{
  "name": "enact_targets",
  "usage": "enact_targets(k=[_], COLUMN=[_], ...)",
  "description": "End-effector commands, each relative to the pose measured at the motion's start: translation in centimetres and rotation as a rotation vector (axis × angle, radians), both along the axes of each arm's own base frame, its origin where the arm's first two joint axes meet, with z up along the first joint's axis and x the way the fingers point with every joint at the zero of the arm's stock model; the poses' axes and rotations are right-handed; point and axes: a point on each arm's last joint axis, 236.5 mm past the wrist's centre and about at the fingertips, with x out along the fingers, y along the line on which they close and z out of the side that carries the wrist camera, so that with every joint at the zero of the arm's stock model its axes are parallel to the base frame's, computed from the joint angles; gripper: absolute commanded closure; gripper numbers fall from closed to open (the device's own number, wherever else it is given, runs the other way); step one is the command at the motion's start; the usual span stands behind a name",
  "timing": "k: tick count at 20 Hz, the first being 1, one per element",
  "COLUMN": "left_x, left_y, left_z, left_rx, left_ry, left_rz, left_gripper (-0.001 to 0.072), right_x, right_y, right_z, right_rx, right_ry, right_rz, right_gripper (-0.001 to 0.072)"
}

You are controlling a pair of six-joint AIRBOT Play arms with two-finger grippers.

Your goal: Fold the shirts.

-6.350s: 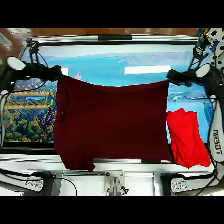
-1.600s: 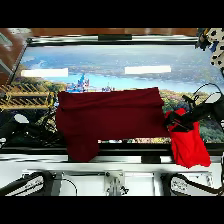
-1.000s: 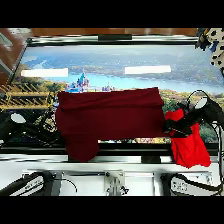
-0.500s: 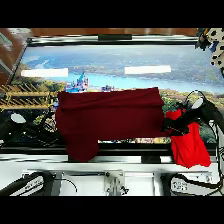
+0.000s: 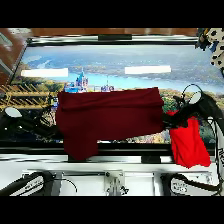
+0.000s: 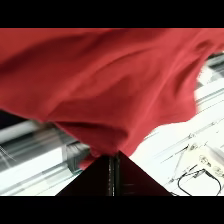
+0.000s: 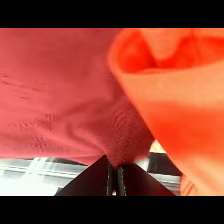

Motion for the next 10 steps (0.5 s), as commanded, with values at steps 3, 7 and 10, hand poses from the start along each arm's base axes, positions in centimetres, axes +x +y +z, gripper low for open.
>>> enact_targets(k=[3, 7, 10], left_x=[4.6, 9.0, 13.0], left_y=[-0.1, 1.1, 1.6], left_z=[5.8, 6.8, 6.4], left_rx=[-0.032, -0.001, -0.093], left_ry=[-0.179, -0.270, -0.269], left_rz=[-0.046, 0.026, 0.164], left_gripper=[0.0679, 0.0679, 0.0679], right_x=[3.7, 8.0, 10.9], right_y=[-0.1, -0.9, -0.8], right_z=[4.3, 5.6, 6.0], right_rx=[-0.018, -0.056, -0.055], right_ry=[-0.154, -0.304, -0.361], right_rz=[0.027, -0.049, -0.061], right_gripper=[0.0641, 0.0641, 0.0641])
